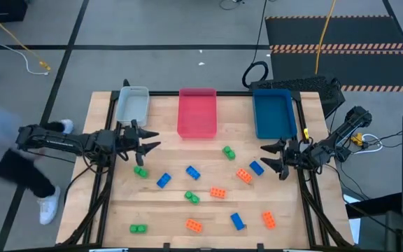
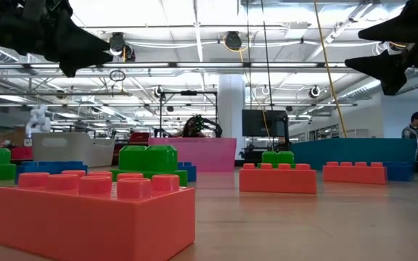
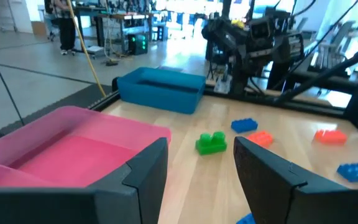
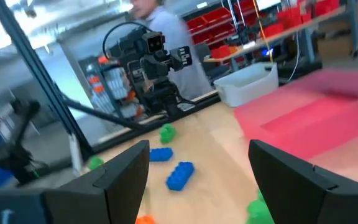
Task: Sort & place blocks by color
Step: Put the blue game piece into the blue bin
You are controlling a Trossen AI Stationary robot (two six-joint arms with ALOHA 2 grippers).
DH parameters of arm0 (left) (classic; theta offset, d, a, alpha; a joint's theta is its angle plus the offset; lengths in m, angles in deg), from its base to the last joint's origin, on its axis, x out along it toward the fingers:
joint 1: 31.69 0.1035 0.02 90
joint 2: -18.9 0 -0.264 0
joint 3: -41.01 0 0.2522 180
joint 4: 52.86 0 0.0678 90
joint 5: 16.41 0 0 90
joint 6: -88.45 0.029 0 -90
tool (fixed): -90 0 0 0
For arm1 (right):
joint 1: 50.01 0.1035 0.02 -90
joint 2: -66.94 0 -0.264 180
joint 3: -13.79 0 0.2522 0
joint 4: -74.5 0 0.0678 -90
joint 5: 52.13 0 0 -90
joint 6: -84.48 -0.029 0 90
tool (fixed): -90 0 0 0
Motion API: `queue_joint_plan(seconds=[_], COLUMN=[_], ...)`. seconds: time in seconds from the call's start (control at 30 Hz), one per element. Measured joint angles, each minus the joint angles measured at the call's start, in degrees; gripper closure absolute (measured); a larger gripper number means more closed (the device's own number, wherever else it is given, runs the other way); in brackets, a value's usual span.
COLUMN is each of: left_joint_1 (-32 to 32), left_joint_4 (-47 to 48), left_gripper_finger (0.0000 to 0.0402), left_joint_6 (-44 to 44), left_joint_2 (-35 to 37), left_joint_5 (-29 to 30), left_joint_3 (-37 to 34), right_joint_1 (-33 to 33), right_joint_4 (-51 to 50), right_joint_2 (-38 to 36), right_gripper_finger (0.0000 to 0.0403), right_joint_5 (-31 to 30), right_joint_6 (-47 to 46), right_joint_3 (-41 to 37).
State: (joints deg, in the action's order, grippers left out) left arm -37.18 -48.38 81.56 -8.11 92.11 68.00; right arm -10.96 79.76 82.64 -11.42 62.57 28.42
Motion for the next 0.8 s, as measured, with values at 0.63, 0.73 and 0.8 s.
queue_joint_plan(seconds=[0.63,0.73,0.8], left_joint_1=[0.0,0.0,0.0], left_joint_4=[-1.4,-1.6,-2.1], left_gripper_finger=[0.0215,0.0215,0.0215], left_joint_6=[2.1,2.2,2.5], left_joint_2=[0.0,0.0,0.0], left_joint_5=[-0.6,-3.7,-6.1], left_joint_3=[0.0,0.0,0.0], right_joint_1=[0.0,0.0,0.0], right_joint_4=[0.0,0.0,0.0], right_joint_2=[0.0,0.0,0.0], right_gripper_finger=[0.0135,0.0135,0.0135], right_joint_5=[-0.1,-0.1,-0.1], right_joint_6=[-4.4,-4.4,-4.4], right_joint_3=[0.0,0.0,0.0])
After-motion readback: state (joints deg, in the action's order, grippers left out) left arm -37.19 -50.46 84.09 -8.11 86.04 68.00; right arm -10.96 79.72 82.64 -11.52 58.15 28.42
